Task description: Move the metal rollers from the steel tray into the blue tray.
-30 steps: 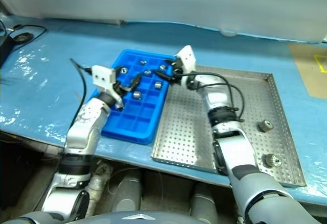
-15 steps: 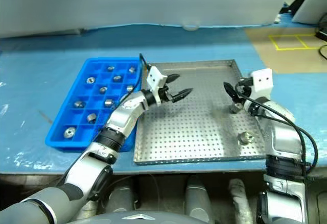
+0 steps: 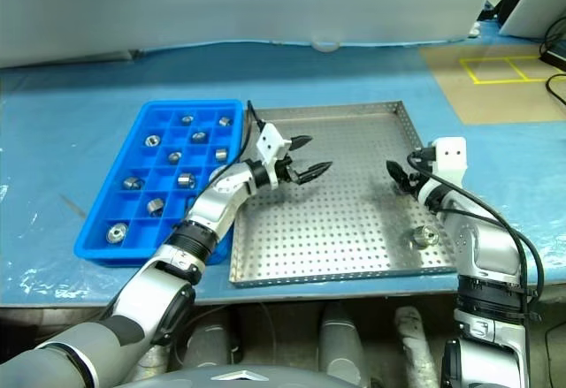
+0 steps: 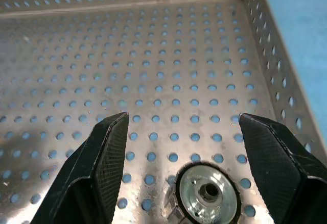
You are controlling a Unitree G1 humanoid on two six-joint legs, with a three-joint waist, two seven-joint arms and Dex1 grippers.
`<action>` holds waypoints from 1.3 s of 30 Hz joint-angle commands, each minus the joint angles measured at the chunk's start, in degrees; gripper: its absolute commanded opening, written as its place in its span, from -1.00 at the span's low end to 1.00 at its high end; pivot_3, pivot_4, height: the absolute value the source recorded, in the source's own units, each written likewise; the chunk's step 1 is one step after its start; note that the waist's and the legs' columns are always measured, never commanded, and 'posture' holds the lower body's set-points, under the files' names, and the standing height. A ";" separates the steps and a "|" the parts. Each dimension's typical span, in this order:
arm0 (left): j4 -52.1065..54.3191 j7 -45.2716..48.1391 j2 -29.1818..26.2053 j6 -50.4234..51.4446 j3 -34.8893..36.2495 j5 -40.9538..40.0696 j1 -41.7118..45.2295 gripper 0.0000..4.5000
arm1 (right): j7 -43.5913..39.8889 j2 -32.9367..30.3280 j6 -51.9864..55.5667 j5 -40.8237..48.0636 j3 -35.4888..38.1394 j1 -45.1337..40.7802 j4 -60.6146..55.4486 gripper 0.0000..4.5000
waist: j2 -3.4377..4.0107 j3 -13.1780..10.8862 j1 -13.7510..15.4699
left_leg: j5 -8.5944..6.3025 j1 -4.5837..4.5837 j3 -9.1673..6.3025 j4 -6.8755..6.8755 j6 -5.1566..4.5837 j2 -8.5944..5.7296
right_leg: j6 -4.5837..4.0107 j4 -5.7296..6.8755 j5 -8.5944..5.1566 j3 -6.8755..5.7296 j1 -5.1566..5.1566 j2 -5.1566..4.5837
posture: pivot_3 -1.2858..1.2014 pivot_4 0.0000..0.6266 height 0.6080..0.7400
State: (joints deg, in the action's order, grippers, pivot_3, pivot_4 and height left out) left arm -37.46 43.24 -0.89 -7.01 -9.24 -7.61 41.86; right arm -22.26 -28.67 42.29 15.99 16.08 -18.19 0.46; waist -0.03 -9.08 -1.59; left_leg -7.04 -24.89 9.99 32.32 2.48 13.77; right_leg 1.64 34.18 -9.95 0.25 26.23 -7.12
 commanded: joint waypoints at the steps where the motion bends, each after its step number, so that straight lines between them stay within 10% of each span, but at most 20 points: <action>1: 2.72 -0.40 -0.36 -2.27 -0.79 1.56 -1.10 0.89 | 1.10 -1.78 -0.17 -2.26 -1.12 0.18 1.99 0.60 | 0.00 0.00 0.36 | -0.01 -0.02 0.01 -0.02 -0.02 0.00 | -0.01 -0.08 0.01 -0.01 -0.01 0.00 | -0.22 -0.52 1.00; 10: 5.14 -2.17 -1.44 -2.24 -0.70 3.13 -2.83 0.89 | -0.76 0.25 -0.75 0.29 -1.66 -1.48 0.44 -0.21 | 0.04 0.02 0.82 | -0.09 0.14 0.08 -0.07 -0.13 0.01 | -0.02 -0.34 0.04 0.00 -0.22 0.00 | -0.19 -0.52 1.00; 22: 19.19 -22.07 -6.72 3.22 12.49 1.70 -8.00 0.89 | -14.31 9.33 -14.35 2.01 -12.56 -20.37 10.83 -0.21 | 0.04 0.02 1.80 | -0.01 0.17 0.08 -0.12 -0.03 0.11 | -0.09 -0.25 0.18 -0.08 -0.12 0.03 | 0.07 -0.52 1.00; 39: 55.83 -38.50 -11.03 19.28 24.32 1.02 -34.48 0.89 | -49.03 17.97 -21.70 -0.79 -34.83 -28.94 21.56 -0.21 | -0.01 -0.02 14.12 | 0.06 -0.31 -0.66 -0.17 0.16 0.27 | -0.16 -0.24 0.12 -0.89 -0.19 0.01 | 0.44 -0.52 1.00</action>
State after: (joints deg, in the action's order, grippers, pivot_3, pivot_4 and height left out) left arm 13.99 5.57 -11.75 11.77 14.57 -6.47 7.43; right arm -69.20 -11.11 22.76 16.25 -16.98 -46.62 22.55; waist -0.04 -9.10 12.54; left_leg -6.96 -25.22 9.23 32.10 2.69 14.04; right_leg 1.49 33.96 -9.84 -0.73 26.03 -7.11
